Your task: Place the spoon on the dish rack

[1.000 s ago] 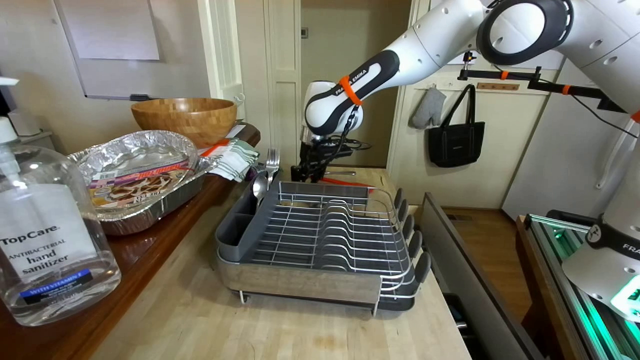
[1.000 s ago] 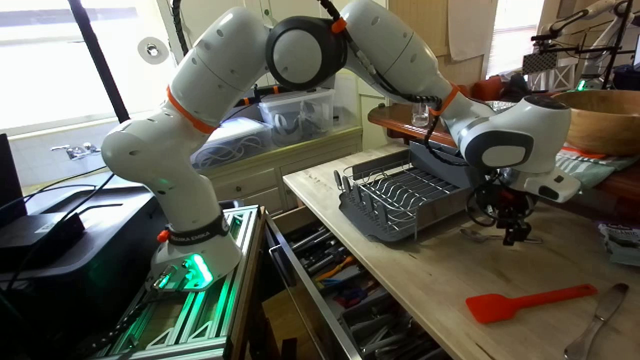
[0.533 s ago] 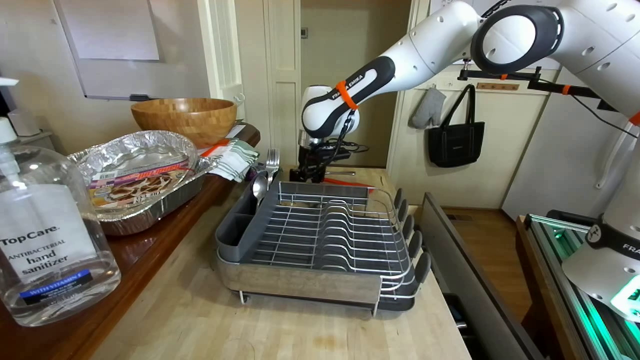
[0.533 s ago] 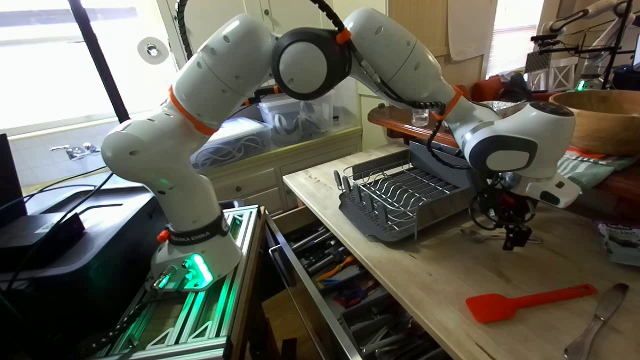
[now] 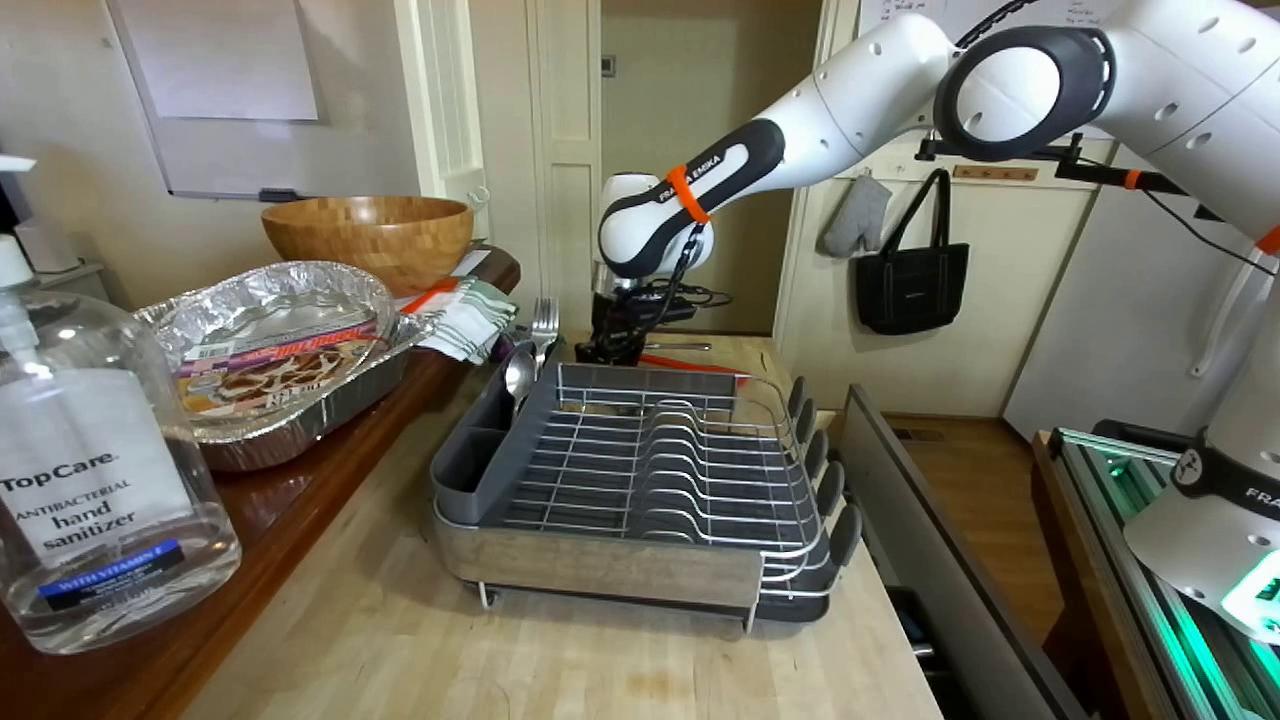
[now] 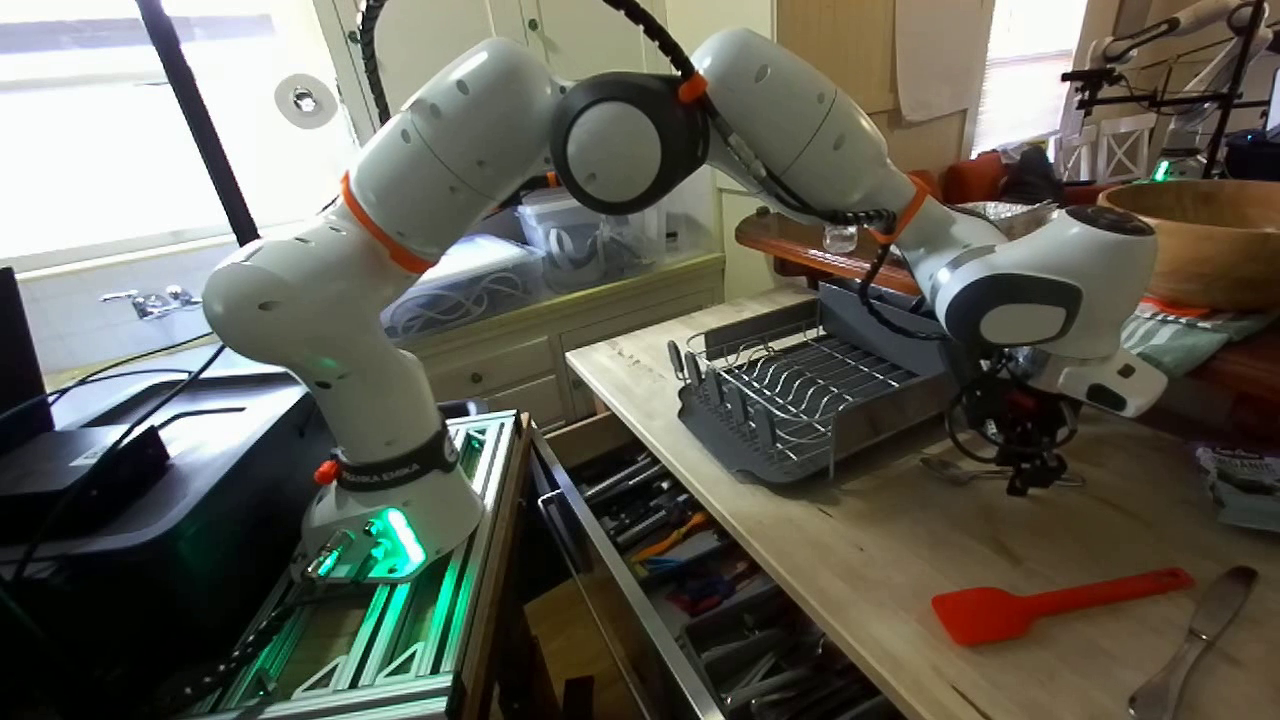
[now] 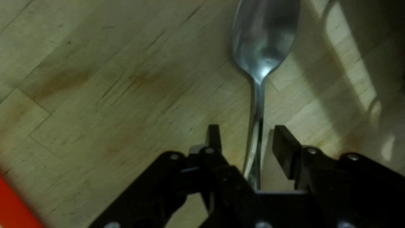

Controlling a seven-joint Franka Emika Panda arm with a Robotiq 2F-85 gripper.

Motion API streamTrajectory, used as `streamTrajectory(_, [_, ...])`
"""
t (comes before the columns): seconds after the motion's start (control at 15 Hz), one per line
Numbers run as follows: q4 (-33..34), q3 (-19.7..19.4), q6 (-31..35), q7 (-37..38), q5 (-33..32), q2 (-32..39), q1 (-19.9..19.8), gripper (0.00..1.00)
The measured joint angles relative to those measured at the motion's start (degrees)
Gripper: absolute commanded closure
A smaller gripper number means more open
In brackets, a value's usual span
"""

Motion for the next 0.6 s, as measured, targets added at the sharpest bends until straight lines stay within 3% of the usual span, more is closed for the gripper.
streamTrajectory(0.13, [0.6,0.0,0.0,0.0,0.0,0.3,0.0,0.98])
streamTrajectory(0.2, [0.7,0.1,0.0,0.0,0.0,0.4,0.0,1.0])
streamTrajectory(0.6, [2.6,-0.2,-5.3,-1.6,-0.4,0.8,0.0,0.97])
